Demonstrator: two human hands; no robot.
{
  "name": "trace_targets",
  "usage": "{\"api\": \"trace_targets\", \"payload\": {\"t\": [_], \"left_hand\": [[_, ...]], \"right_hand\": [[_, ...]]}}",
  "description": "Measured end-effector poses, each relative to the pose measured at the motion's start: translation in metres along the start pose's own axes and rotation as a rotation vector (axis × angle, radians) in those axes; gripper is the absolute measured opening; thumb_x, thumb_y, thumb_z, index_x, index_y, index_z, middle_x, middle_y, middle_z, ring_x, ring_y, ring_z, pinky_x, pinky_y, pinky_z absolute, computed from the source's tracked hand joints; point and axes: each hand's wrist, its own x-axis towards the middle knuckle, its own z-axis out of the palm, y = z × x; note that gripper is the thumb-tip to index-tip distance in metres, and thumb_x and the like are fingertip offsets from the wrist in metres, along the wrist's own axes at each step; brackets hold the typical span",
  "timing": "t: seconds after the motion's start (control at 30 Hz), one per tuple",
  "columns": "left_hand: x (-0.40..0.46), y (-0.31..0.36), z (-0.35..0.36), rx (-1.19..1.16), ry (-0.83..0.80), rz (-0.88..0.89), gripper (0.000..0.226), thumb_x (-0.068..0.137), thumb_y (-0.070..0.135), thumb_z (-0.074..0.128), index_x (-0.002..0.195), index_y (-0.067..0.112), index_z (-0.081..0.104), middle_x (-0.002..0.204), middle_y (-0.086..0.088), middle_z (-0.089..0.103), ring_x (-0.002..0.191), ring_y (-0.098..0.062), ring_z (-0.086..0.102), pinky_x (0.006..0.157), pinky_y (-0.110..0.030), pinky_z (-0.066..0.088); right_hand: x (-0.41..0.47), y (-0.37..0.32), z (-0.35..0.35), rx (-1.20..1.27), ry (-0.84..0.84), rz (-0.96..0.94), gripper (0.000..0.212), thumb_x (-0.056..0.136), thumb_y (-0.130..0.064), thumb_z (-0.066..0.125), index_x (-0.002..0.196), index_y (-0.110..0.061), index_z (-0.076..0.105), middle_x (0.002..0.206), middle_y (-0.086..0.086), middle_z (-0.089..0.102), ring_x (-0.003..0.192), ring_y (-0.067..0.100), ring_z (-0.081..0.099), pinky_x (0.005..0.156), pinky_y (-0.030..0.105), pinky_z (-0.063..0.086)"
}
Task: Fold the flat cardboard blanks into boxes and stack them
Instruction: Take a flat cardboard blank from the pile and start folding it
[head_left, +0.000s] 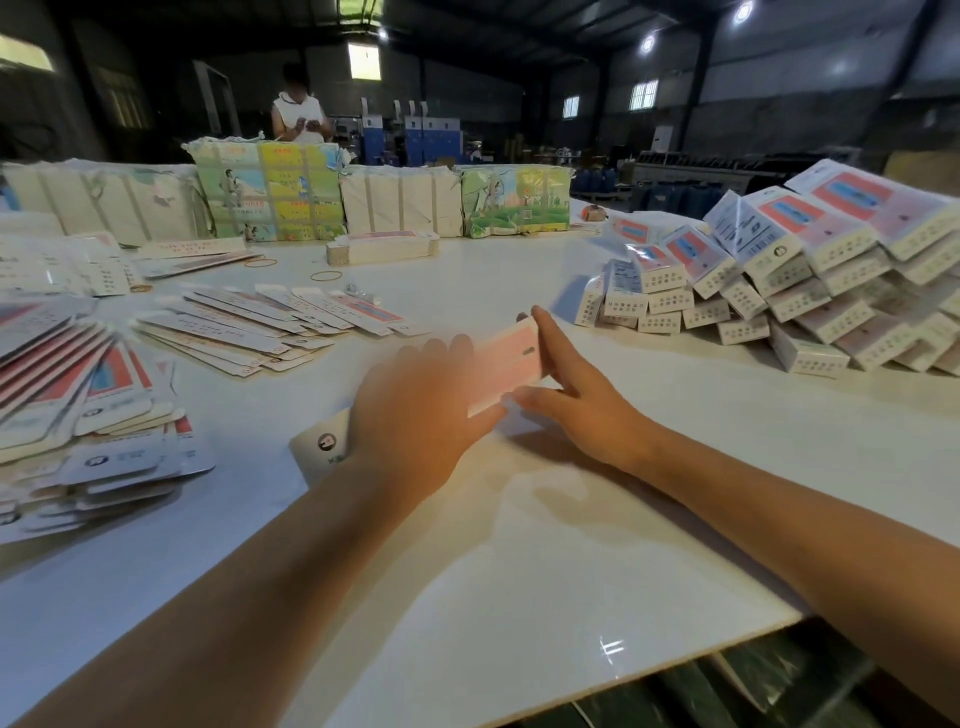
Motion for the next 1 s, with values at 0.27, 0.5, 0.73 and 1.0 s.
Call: {"api": "trace_targets", "payload": {"t": [0.27,0.5,0.73,1.0], "left_hand": [[0.003,-0.015,0.0,-0.12,-0.127,0.04,0.079,0.08,0.072,0.039,0.142,0.025,0.025,0.123,0.004,0.052,0.105,-0.015,0.051,0.077,-0.026,0.041],[-0.002,-0.013,-0.01,-0.145,0.037,0.151,0.07,0.078,0.061,0.057,0.123,0.008,0.059,0.117,-0.016,0.061,0.103,-0.04,0.059,0.085,-0.054,0.047],[-0.004,0.005,0.003,-0.28,0.167,0.261,0.076,0.094,0.057,0.009,0.102,0.015,0.071,0.106,-0.008,0.067,0.096,-0.035,0.063,0.075,-0.048,0.052],[0.0,0.006,0.03,-0.404,0.177,0.371,0.061,0.096,0.052,0.017,0.081,0.025,0.07,0.08,0.004,0.068,0.088,-0.014,0.045,0.054,-0.037,0.052]], "right_hand": [[0.0,0.002,-0.008,-0.347,-0.043,-0.284,0.079,0.085,-0.022,0.054,0.149,-0.017,0.01,0.158,0.006,0.009,0.138,0.018,0.029,0.11,0.034,0.034],[0.005,0.015,-0.021,-0.848,0.068,-0.408,0.071,0.08,-0.02,0.069,0.143,-0.009,0.039,0.136,0.011,0.05,0.12,0.029,0.045,0.09,0.04,0.046],[0.044,-0.007,-0.153,-0.791,0.688,-0.262,0.022,0.083,-0.025,0.066,0.098,-0.021,0.05,0.104,-0.004,0.056,0.093,0.013,0.045,0.07,0.021,0.044],[0.021,0.012,-0.337,-1.033,1.148,0.394,0.031,0.092,-0.026,0.052,0.12,-0.013,0.055,0.127,0.016,0.043,0.113,0.035,0.043,0.086,0.044,0.042]]}}
